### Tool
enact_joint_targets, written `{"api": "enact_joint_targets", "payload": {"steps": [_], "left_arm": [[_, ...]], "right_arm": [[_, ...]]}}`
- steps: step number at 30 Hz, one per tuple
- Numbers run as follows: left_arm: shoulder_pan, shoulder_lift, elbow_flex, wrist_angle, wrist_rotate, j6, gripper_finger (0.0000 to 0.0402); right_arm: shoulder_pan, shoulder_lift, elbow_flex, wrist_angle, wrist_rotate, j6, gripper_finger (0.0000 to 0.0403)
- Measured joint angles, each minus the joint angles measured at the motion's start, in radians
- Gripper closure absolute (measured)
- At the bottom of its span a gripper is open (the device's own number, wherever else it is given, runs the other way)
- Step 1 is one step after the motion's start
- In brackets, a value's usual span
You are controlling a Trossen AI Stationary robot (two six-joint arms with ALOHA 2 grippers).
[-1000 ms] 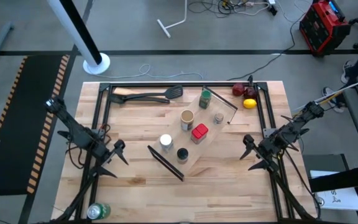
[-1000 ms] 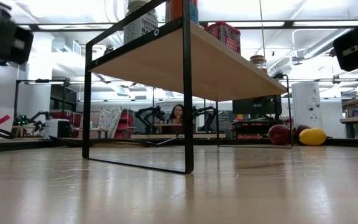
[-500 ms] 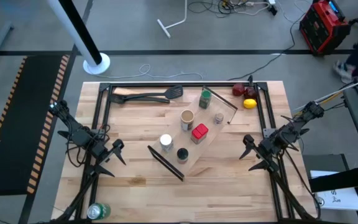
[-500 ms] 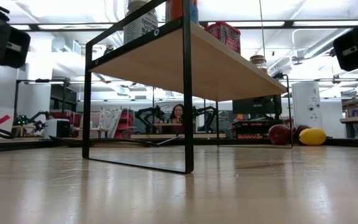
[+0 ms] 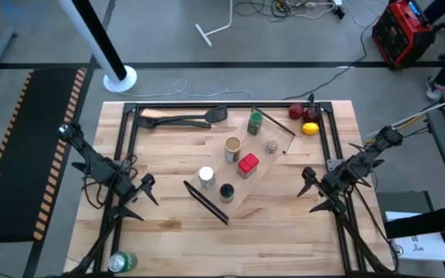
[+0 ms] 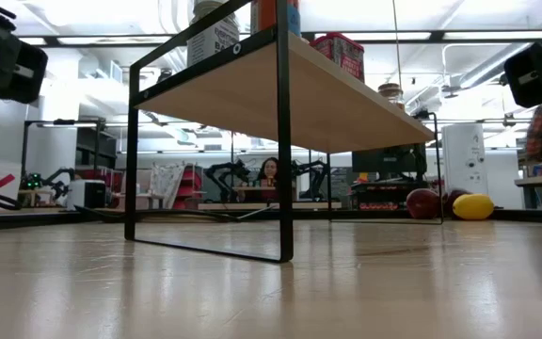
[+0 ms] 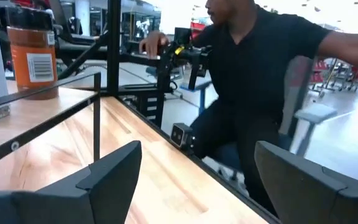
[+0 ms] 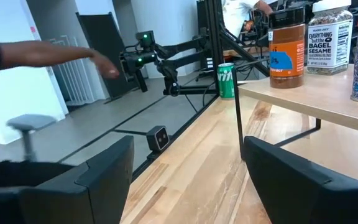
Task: Shelf spices
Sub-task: Return to Home Position
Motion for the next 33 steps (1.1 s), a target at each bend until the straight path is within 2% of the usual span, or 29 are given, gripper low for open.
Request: {"api": "enact_joint_targets", "payload": {"steps": [10, 25, 33], "left_arm": [[0.000, 0.081, 0.001, 0.002, 0.000, 0.000, 0.0093], [0.000, 0.208, 0.002, 0.002, 0.000, 0.000, 0.0114], [0.000, 0.263, 0.002, 0.002, 0.000, 0.000, 0.0118]], "right_arm": [[0.000, 0.009, 0.000, 0.001, 0.000, 0.000, 0.0116], [0.000, 0.009, 0.000, 0.003, 0.000, 0.000, 0.0141], [0.000, 0.009, 0.000, 0.003, 0.000, 0.000, 0.0140]]}}
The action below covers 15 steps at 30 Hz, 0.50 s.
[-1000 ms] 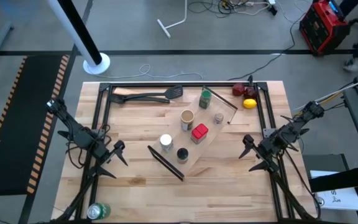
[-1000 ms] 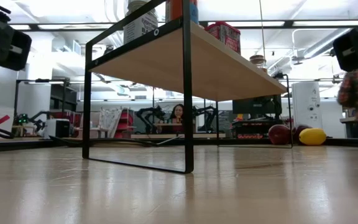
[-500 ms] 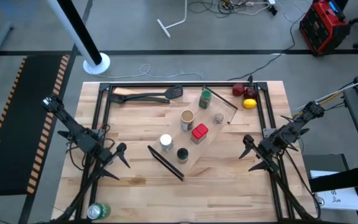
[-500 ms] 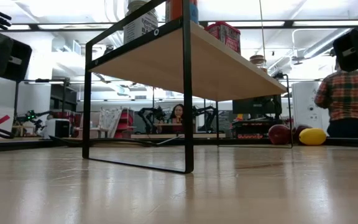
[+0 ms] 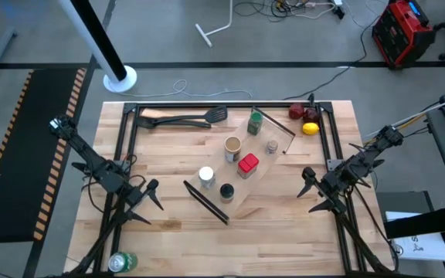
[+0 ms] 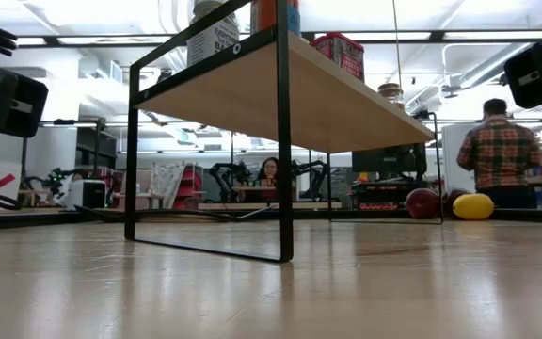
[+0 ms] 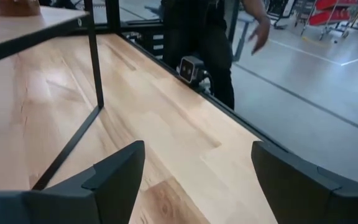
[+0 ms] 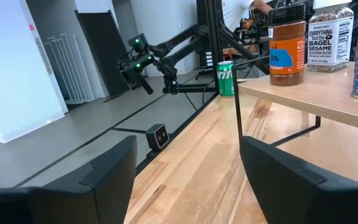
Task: Shelf spices
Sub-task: Return to Home Position
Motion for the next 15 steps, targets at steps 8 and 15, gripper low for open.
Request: {"api": "enact_joint_targets", "payload": {"steps": [8, 15], "left_arm": [[0.000, 0.043, 0.000, 0.000, 0.000, 0.000, 0.0108], [0.000, 0.069, 0.000, 0.000, 0.000, 0.000, 0.0101]], "right_arm": [[0.000, 0.000, 0.000, 0.000, 0.000, 0.000, 0.0121], [0.001, 0.000, 0.000, 0.000, 0.000, 0.000, 0.0108]]}}
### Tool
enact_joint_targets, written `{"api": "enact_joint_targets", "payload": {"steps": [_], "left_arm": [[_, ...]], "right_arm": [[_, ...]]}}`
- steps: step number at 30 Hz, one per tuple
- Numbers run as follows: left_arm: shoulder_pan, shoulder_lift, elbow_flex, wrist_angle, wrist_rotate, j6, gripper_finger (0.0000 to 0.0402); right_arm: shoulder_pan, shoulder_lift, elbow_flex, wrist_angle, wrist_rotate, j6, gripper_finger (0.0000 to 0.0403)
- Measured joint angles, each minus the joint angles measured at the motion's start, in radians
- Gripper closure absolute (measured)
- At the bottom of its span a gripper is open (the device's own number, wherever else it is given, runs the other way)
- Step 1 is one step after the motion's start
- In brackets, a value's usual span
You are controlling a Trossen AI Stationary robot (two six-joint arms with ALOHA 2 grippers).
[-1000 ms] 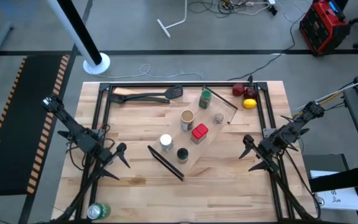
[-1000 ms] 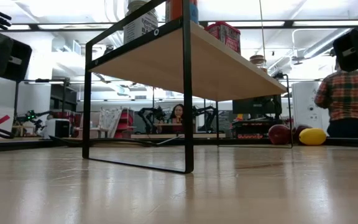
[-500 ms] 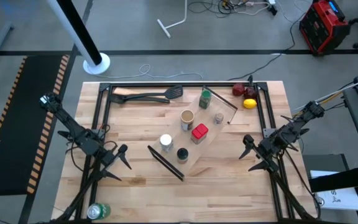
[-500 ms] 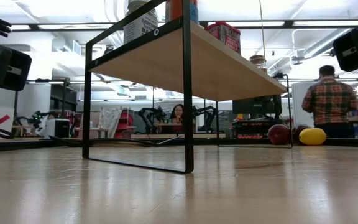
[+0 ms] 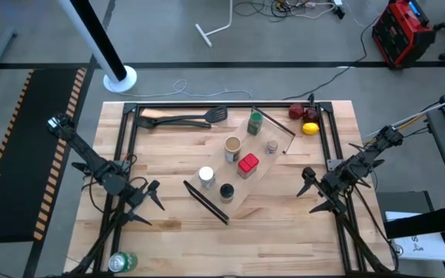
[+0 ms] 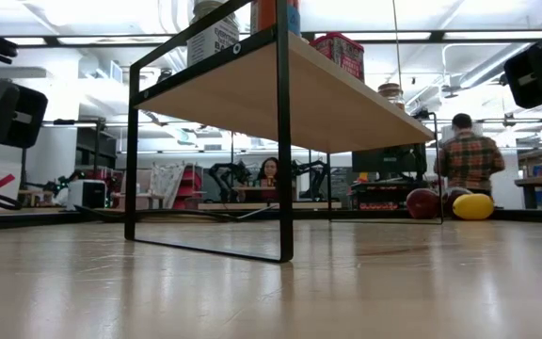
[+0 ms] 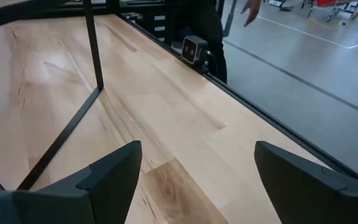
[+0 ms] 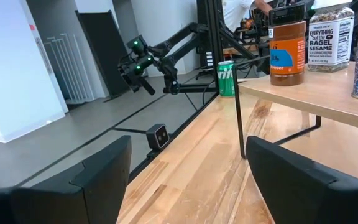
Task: Shelf spices
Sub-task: Return to Home Position
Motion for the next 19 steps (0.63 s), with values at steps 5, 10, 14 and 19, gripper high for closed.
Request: {"api": "enact_joint_targets", "payload": {"steps": [5, 10, 14, 19], "left_arm": [[0.000, 0.014, 0.000, 0.000, 0.000, 0.000, 0.0096], [0.000, 0.025, 0.000, 0.000, 0.000, 0.000, 0.0093], [0.000, 0.034, 0.000, 0.000, 0.000, 0.000, 0.0095], [0.000, 0.042, 0.000, 0.000, 0.000, 0.000, 0.0102]], "right_arm": [[0.000, 0.000, 0.000, 0.000, 0.000, 0.000, 0.0102], [0.000, 0.000, 0.000, 0.000, 0.000, 0.000, 0.0098], [0.000, 0.000, 0.000, 0.000, 0.000, 0.000, 0.0100], [0.000, 0.000, 0.000, 0.000, 0.000, 0.000, 0.0109]]}}
